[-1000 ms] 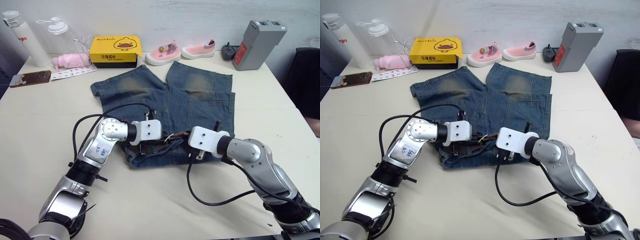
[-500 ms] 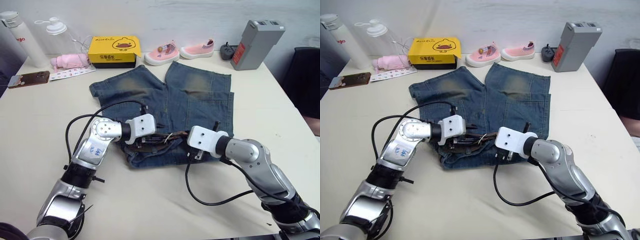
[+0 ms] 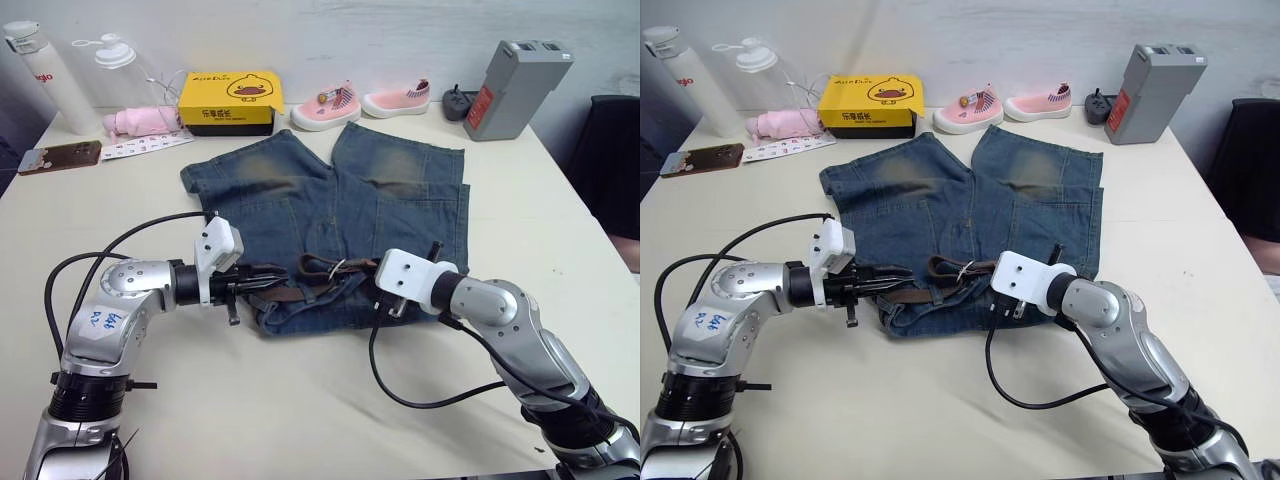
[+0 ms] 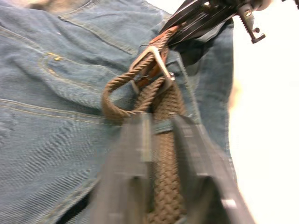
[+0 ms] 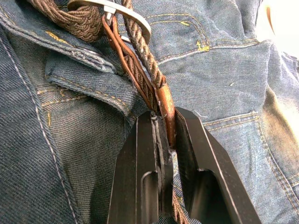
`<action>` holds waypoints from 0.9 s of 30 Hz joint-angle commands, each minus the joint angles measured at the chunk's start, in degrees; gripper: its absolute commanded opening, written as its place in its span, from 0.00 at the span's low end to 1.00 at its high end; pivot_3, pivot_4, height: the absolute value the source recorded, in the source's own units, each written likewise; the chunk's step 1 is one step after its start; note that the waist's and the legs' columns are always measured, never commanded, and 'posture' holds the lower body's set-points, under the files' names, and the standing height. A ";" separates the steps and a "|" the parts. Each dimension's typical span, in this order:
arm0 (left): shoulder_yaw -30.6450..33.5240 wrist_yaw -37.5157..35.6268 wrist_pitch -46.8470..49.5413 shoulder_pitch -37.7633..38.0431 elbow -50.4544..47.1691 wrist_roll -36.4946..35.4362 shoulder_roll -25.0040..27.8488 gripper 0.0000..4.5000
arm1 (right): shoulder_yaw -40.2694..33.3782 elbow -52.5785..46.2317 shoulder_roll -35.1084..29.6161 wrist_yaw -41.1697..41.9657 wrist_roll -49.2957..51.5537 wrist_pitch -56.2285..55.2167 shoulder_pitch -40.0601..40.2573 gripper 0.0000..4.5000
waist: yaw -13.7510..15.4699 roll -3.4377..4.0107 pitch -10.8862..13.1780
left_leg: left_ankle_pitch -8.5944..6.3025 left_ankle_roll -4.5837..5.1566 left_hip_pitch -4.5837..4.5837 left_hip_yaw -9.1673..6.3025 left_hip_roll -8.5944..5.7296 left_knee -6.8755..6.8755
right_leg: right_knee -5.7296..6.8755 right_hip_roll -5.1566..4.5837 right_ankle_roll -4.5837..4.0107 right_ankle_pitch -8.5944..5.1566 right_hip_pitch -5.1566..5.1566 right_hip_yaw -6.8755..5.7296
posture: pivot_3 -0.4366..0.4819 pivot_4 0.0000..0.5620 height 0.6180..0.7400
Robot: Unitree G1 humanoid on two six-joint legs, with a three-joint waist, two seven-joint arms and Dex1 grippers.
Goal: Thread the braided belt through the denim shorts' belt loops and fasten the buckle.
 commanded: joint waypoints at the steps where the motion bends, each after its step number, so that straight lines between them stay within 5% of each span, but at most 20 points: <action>1: -4.97 0.90 -3.80 0.98 0.13 4.02 0.98 0.01 | -2.32 -2.09 -0.22 -0.68 0.49 -0.06 0.51 0.00 | 0.03 0.00 0.00 | 0.00 0.00 0.00 0.00 0.00 0.00 | 0.00 0.00 0.00 0.00 0.00 0.00 | 0.48 0.27 0.32; 9: -15.82 3.11 -14.16 2.20 6.48 15.83 1.90 0.01 | -8.26 -3.56 -3.08 0.99 3.72 -0.17 4.15 0.00 | 0.18 0.03 -0.02 | -0.01 0.01 0.02 0.03 -0.02 -0.02 | 0.00 -0.01 0.00 0.00 0.00 0.02 | 0.48 0.27 0.32; 17: -16.94 3.62 -16.32 2.75 6.61 16.26 2.25 0.01 | -17.04 1.29 -9.25 2.13 8.00 -4.89 7.92 0.00 | 1.51 0.03 -0.02 | -0.05 0.08 0.05 0.05 -0.02 0.00 | -0.02 -0.10 0.01 0.00 0.04 0.01 | 0.48 0.27 0.32; 27: -16.95 4.50 -16.45 2.37 6.17 16.19 2.30 0.01 | -10.11 1.68 -6.31 -0.72 6.70 -5.03 7.47 0.00 | 1.64 0.04 -0.02 | -0.04 0.13 0.04 0.04 -0.03 0.01 | -0.03 -0.19 0.03 0.02 0.07 0.00 | 0.48 0.27 0.32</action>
